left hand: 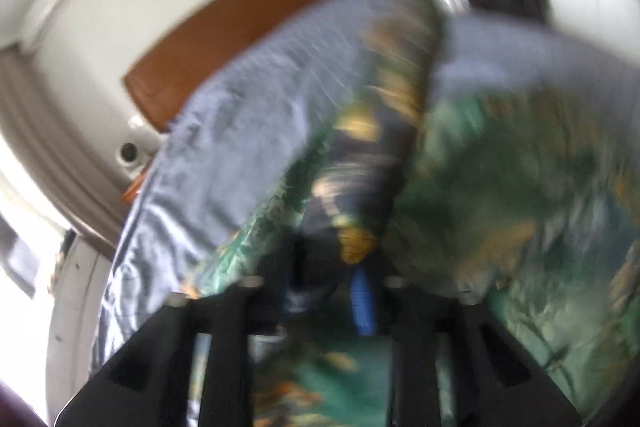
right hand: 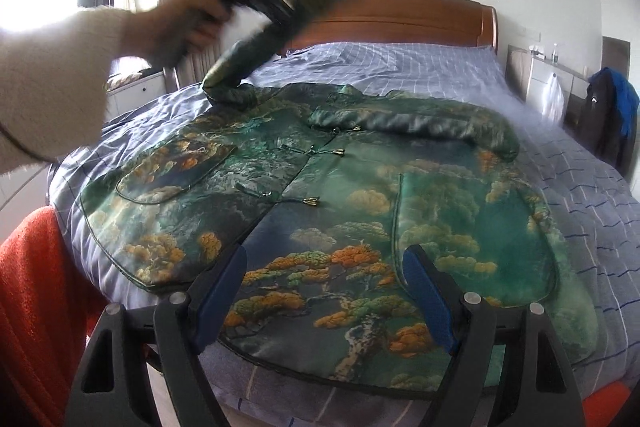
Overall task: Fold large clothes
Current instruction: 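Grasp the remaining outstretched sleeve with the left tool and lift it inward, then lay the held sleeve across the jacket front toward the collar, open left tool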
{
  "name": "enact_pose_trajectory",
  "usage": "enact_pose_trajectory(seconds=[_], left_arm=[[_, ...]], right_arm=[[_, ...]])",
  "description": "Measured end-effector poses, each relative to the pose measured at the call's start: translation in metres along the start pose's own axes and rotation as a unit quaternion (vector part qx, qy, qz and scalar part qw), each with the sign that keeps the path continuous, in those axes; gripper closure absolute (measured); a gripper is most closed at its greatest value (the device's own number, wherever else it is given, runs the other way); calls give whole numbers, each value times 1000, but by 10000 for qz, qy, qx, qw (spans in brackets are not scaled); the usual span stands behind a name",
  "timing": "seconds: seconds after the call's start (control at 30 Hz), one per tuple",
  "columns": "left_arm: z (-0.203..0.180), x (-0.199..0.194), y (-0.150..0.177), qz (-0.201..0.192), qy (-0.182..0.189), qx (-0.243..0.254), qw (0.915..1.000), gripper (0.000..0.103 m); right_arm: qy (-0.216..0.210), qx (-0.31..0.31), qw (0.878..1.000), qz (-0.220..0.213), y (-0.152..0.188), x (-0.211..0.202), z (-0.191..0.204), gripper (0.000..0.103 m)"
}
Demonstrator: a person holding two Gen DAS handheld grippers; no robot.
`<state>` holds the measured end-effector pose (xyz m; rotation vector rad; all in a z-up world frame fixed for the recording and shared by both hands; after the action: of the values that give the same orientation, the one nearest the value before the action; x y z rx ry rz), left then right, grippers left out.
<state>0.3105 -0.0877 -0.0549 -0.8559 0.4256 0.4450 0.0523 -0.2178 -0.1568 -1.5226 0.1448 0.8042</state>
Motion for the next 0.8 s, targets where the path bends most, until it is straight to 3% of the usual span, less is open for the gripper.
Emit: enact_pose_trajectory(seconds=[0.03,0.07,0.17,0.3,0.37,0.43,0.57,0.7,0.8], left_arm=[[-24,15,10,245,-184,284,9991,33],[-36,22,18,345,-269,422,9982,28],[-50,24,47,496,-88,709,9962,25],[-29,-2,62,336,343,661,9967,12],[1,-9,60,328,657,274,9969,7],[29,-13,56,359,727,-197,9965,4],[91,18,60,633,210,-1295,9893,3],[116,77,98,1503,-501,-1920,9685,3],[110,115,138,2228,-503,-1901,9548,3]], right_arm=[[14,5,10000,-20,0,-3,-1,23],[26,0,10000,-31,0,-4,-1,23],[75,-18,9999,-79,2,-11,-3,23],[79,101,9999,-84,4,-11,-10,23],[38,258,9996,-80,3,-8,-17,23],[3,378,9993,-77,2,-5,-21,23],[8,411,9992,10,4,0,-21,23],[69,329,9994,24,4,0,-18,23],[97,286,9995,28,5,-1,-17,23]])
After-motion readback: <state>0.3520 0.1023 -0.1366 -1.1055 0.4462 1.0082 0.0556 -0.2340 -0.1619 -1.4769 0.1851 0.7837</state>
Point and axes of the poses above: each gripper's, at about its wrist camera, not at the fingertips, and x roughly the way its jaws point, z to its left, y to its underside, the point moved 1 cm from there along x, roughly the way its jaws point, and after that the axes turned 10 degrees about -y, right-handed, at the moved point
